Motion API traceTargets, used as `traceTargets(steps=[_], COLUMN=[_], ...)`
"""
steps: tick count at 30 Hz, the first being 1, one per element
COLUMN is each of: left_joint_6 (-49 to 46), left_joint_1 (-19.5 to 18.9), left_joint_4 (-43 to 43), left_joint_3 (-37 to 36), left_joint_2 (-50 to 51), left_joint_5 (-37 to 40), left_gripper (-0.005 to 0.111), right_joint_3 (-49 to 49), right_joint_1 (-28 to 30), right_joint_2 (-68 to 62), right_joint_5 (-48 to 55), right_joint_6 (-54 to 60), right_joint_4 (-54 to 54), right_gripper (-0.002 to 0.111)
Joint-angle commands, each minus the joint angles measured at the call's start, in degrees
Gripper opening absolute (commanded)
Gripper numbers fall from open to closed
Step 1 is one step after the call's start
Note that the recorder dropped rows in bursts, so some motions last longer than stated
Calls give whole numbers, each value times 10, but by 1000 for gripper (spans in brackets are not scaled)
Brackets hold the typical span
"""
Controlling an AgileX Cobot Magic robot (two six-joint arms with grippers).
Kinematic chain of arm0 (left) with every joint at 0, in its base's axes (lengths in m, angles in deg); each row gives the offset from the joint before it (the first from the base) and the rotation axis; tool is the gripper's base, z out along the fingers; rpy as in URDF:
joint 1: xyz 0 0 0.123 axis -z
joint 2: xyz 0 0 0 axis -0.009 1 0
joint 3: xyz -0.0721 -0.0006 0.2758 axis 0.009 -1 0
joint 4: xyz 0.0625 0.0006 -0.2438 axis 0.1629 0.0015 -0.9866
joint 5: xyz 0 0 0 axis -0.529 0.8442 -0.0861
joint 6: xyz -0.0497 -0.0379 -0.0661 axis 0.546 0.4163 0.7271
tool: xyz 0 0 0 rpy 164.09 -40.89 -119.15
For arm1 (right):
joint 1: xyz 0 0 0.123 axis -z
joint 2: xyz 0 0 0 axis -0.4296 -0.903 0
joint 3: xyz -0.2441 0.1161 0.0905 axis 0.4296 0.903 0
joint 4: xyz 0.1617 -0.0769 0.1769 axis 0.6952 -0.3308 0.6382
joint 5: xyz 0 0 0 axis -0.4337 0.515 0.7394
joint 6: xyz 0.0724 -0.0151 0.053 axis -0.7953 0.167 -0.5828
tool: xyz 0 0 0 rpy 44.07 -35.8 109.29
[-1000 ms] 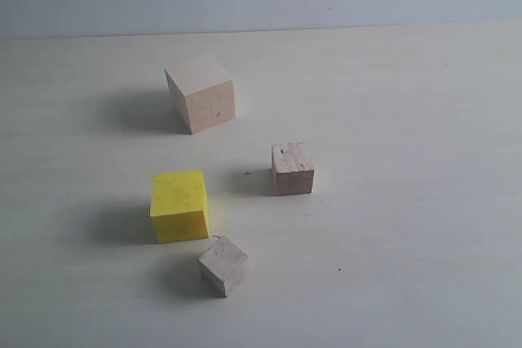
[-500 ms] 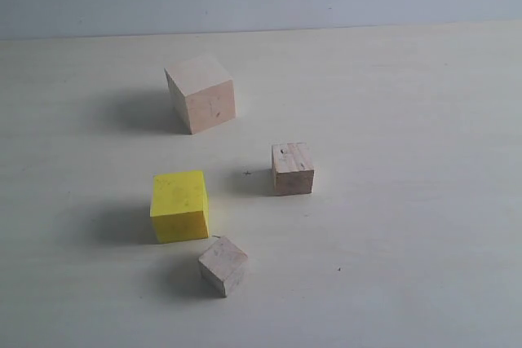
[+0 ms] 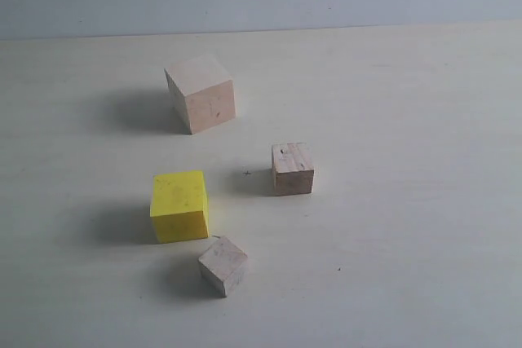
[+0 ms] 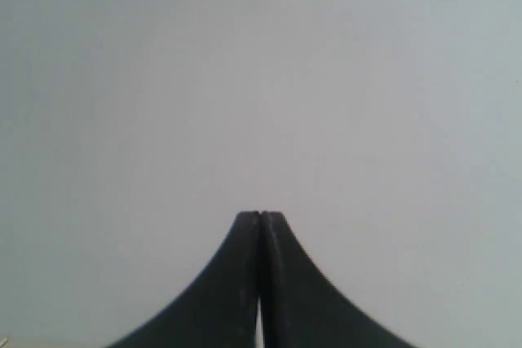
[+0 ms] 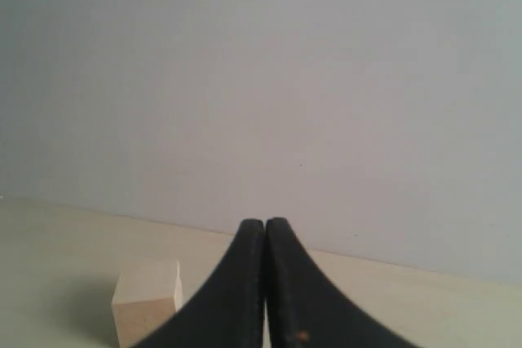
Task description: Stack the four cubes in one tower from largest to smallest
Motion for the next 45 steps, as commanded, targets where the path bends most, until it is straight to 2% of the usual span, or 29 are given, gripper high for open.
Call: traceTargets(steps=[1,6,9,11,17,20,26,30,33,37,41,45], left_joint_6=[15,24,-7,-100,-516,-611,-618,-618,-619,-619,-619,-618], left_joint_1=[3,3,4,15,60,68,68,68,68,68,68,68], left_joint_4=[38,15,-36,-114,-419,-502,-564,-565,-565,-564,-563,-568], left_joint_3=[100,201,240,263,310,319,321,321,321,321,319,309], left_joint_2=[71,182,242,283,404,460,532,542,543,543,543,543], left_joint_5=[95,228,296,342,494,546,547,543,542,542,563,563], left_gripper=[0,0,0,0,0,0,0,0,0,0,0,0], right_joint_3=[-5,-5,-5,-5,-5,-5,-9,-28,-39,-41,-41,-41], right_joint_1=[-24,-33,-33,-33,-33,-48,-117,-151,-159,-159,-159,-159], right_joint_2=[-27,-51,-63,-70,-108,-143,-240,-302,-336,-347,-347,-348], right_joint_5=[0,-1,-1,-1,-3,1,63,170,194,145,14,-64], right_joint_6=[32,31,30,30,4,4,5,5,5,5,4,-1], right_joint_4=[-6,-4,-4,-2,24,46,69,142,218,268,271,271], right_gripper=[0,0,0,0,0,0,0,0,0,0,0,0])
